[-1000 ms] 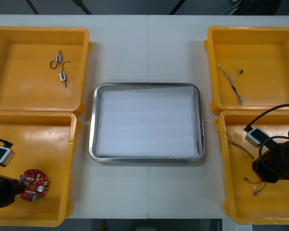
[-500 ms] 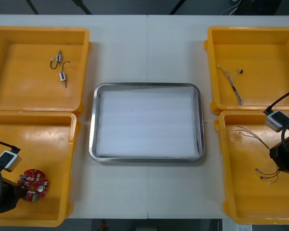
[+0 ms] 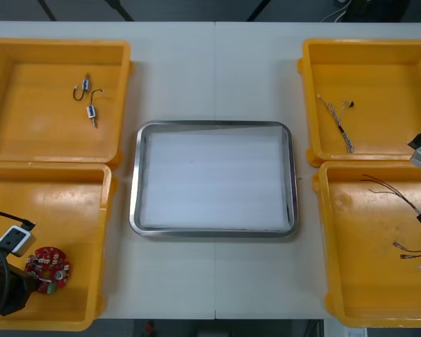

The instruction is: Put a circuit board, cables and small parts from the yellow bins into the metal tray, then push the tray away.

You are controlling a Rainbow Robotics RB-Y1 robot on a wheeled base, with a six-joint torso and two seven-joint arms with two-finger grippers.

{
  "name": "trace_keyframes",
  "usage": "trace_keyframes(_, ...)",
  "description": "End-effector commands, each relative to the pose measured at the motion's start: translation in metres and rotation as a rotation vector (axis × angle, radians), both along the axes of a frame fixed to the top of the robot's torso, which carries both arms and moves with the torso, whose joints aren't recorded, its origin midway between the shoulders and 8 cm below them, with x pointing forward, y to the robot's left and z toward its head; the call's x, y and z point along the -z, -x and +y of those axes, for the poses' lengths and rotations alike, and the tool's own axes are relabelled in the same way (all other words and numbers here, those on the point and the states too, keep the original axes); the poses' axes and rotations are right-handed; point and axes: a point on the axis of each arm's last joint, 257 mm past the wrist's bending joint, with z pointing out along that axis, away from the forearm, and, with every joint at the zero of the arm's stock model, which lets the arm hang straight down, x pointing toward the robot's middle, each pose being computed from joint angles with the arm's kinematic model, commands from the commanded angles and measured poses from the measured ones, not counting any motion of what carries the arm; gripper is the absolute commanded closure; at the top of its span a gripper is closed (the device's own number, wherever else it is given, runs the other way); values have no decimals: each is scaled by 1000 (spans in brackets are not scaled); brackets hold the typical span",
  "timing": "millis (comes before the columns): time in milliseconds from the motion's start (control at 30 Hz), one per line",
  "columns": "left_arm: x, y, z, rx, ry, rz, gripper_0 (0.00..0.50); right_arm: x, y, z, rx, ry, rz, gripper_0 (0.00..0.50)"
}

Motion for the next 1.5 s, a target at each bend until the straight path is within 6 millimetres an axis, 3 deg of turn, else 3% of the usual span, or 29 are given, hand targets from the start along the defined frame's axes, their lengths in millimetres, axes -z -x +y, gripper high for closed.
trace_keyframes(33,7,6,-3,43,-14,6,0,-33,-14,6,-42,15,-69,500)
trace_keyframes(500,4,1,-5,50,-10,-16,0,-64,-27,18,-83,18,-112,500)
trace_keyframes(700,5,1,-4,48,-12,-14,49,-79,-30,17,-92,35,-128,500)
trace_keyframes(767,5,1,-3,48,-13,-15,126,-83,-32,17,-92,37,-135,500)
trace_keyframes(833,4,-1,-3,49,-12,-22,293,-87,-33,18,-94,39,-142,500)
trace_keyframes(867,5,0,-4,48,-10,-22,340,-89,-34,18,-95,40,-145,500)
trace_keyframes(900,4,-2,-4,48,-8,-26,446,-91,-34,17,-93,42,-148,500)
trace_keyframes(933,4,-2,-4,48,-8,-29,498,-94,-35,17,-91,46,-154,500)
trace_keyframes(1300,-1,-9,-6,50,1,-53,500,-103,-37,13,-80,59,-166,500)
trace_keyframes(1500,-24,-26,4,30,7,-88,500,-104,-37,12,-78,62,-167,500)
